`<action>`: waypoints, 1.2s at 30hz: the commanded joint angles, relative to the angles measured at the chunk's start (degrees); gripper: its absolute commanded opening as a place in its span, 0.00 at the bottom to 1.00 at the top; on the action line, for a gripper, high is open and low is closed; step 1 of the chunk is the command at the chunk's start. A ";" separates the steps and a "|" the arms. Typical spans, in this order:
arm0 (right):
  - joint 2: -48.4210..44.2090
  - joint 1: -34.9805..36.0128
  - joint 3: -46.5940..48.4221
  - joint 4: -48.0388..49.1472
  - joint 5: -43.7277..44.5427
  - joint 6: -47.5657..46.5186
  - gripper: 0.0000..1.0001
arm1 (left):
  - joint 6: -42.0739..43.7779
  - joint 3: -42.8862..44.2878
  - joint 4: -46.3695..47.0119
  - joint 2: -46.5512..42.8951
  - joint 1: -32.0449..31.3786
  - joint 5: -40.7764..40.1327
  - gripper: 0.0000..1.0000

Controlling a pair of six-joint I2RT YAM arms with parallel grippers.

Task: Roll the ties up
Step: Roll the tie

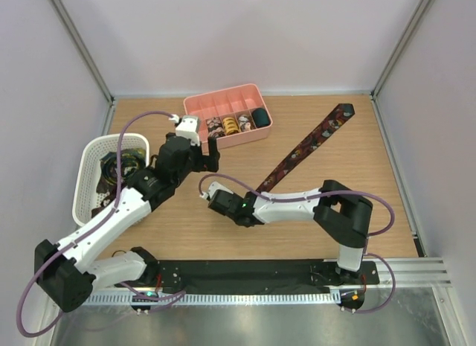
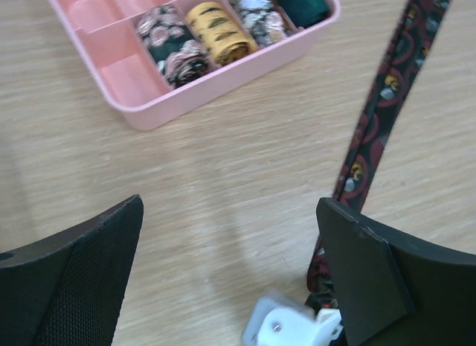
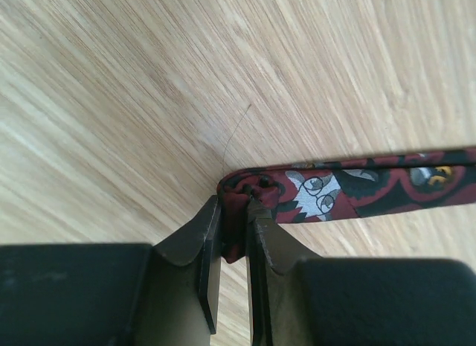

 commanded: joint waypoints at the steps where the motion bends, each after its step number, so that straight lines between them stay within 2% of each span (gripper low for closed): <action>1: -4.88 -2.46 -3.52 6.11 -13.70 1.43 0.12 | -6.82 -2.81 5.19 -3.66 1.74 -8.31 1.00; 9: -10.95 -10.18 -9.77 12.27 -28.03 3.36 0.12 | -17.01 -10.37 6.85 -11.48 2.37 -18.60 1.00; 14: -13.07 -14.94 -12.06 14.64 -38.65 4.06 0.12 | -18.96 -15.55 8.44 -15.44 2.89 -17.21 1.00; 17: -12.54 -18.36 -11.80 14.82 -45.41 4.41 0.13 | -16.16 -18.89 13.33 -15.45 2.89 -13.35 1.00; 20: -10.97 -21.88 -11.18 14.47 -51.23 4.59 0.16 | -7.91 -23.37 19.40 -15.10 2.81 -7.11 1.00; 21: -10.44 -22.67 -10.75 14.30 -55.51 4.68 0.16 | -5.36 -24.51 24.30 -14.83 2.80 -0.57 1.00; 22: -9.82 -24.42 -10.57 14.29 -57.12 4.94 0.17 | -2.99 -25.92 26.96 -14.57 2.80 2.46 1.00; 26: -8.94 -27.51 -10.74 15.70 -62.49 5.38 0.17 | 1.24 -30.50 36.46 -11.94 2.02 9.77 1.00; 31: -5.44 -31.02 -10.65 18.41 -69.68 7.39 0.16 | 5.91 -26.12 34.46 -0.80 -0.79 18.55 1.00; 36: -2.26 -35.50 -11.44 23.25 -77.44 9.69 0.12 | 14.06 -24.79 35.33 4.32 -7.21 17.34 1.00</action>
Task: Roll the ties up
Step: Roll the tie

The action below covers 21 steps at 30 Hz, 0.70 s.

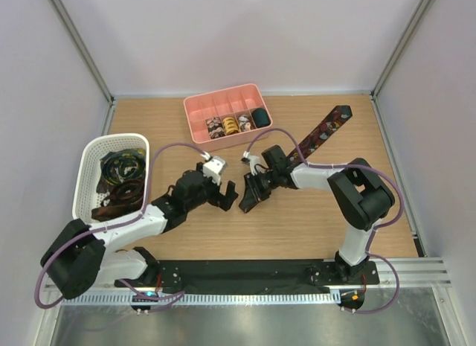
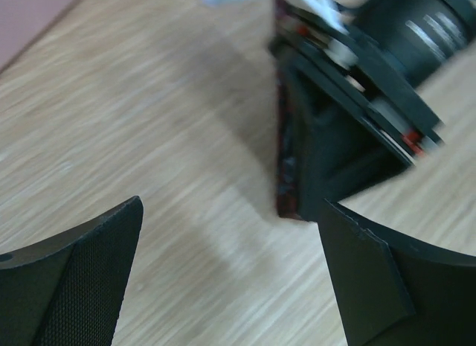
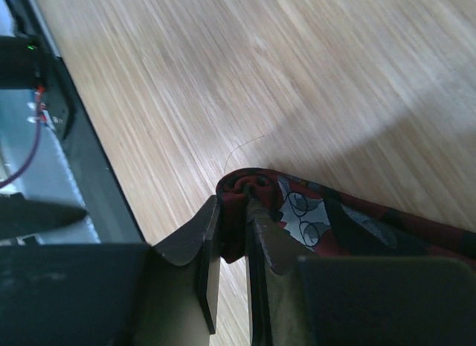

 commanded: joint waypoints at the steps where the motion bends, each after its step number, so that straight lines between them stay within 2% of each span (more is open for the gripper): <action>1: 1.76 -2.26 -0.08 5.20 -7.17 2.26 0.12 | 8.53 3.23 4.93 2.55 -3.76 4.26 1.00; 7: 3.70 -4.55 0.01 5.12 -7.09 2.26 0.11 | 13.35 8.41 -1.30 9.23 -6.14 9.01 1.00; 17: 3.08 -5.95 -0.78 5.47 -6.47 2.17 0.11 | 17.06 17.03 -7.64 20.93 -6.93 9.19 1.00; 21: 3.17 -6.66 -1.31 7.74 -7.08 2.87 0.11 | 17.07 20.19 -9.83 25.41 -6.93 8.93 0.95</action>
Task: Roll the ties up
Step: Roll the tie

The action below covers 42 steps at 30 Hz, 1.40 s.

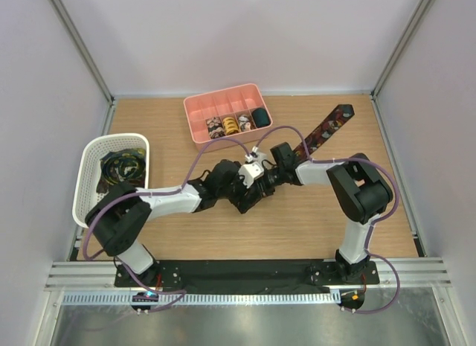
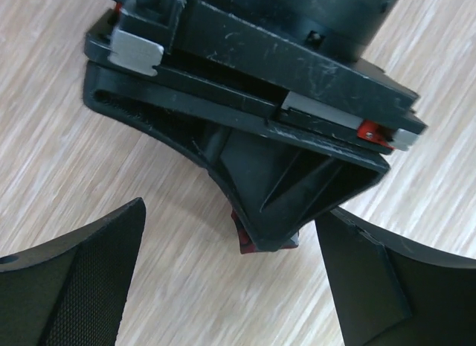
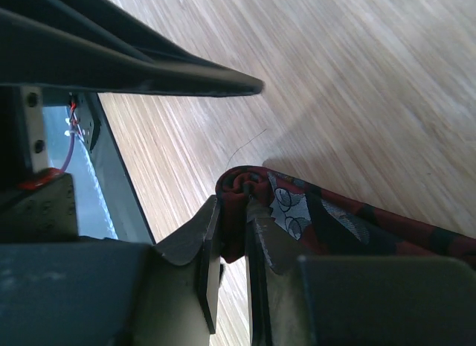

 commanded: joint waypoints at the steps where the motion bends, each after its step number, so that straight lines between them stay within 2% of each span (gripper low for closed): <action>1: -0.28 -1.00 -0.92 3.54 0.35 0.25 0.11 | 1.50 3.87 -2.40 3.01 -0.20 0.89 0.94; 14: -1.25 -2.41 -1.27 3.81 0.61 1.31 0.08 | 2.12 5.55 -1.62 7.94 -0.37 2.30 0.79; 26: -3.62 -2.41 -0.74 3.54 0.78 2.63 0.08 | 3.61 4.75 -1.44 8.12 -0.37 5.02 0.53; 36: -1.34 -3.55 -0.39 0.46 7.90 1.22 0.07 | 2.56 5.02 -6.36 6.45 -0.46 0.28 0.51; 42: 1.65 -3.46 -0.31 1.34 8.34 1.48 0.06 | 1.86 5.02 -7.68 5.57 -0.46 0.01 0.53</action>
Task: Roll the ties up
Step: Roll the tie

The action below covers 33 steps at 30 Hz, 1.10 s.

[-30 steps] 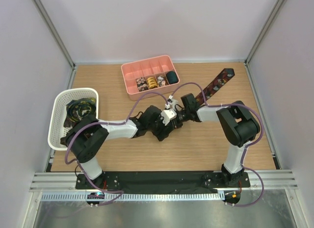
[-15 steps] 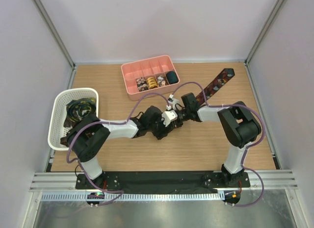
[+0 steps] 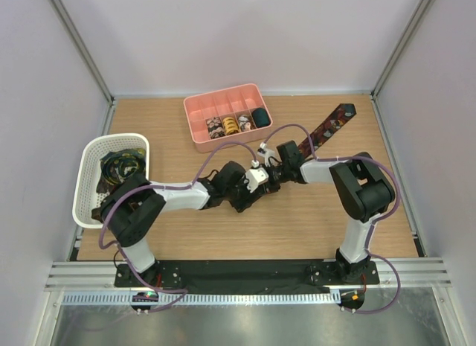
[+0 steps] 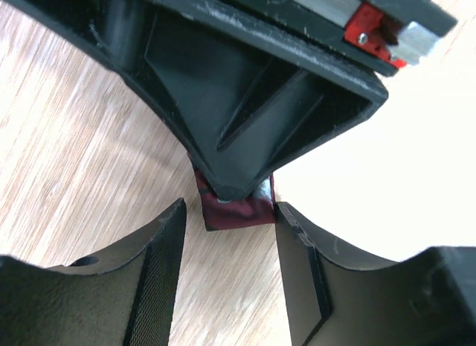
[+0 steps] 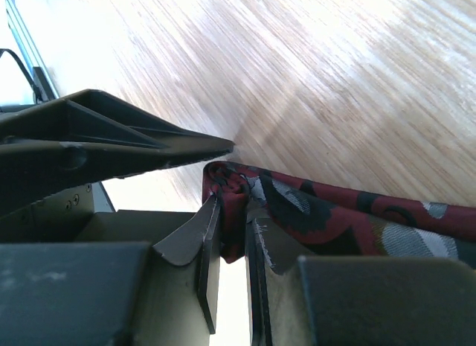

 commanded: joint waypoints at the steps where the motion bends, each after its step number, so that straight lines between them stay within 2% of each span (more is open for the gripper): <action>1: 2.48 -0.31 0.92 -0.36 3.12 -1.10 0.06 | -0.83 1.02 -2.96 -1.88 -0.07 -1.28 0.54; 5: 3.71 -0.23 1.10 -0.36 3.29 -1.01 0.07 | -2.41 1.37 -2.87 -2.67 0.02 -3.03 0.67; 13: 4.15 -0.31 0.92 -0.28 2.59 -0.48 0.06 | -3.91 -0.29 -0.94 -9.77 -0.07 -4.53 0.81; 20: 5.12 -0.40 1.36 -0.36 2.94 -0.22 0.06 | -4.35 -4.17 4.51 -14.63 0.11 -6.29 0.85; 33: 6.09 -1.19 1.71 -0.36 1.80 -0.13 0.06 | -2.07 4.27 -1.64 -3.47 0.11 -1.20 0.82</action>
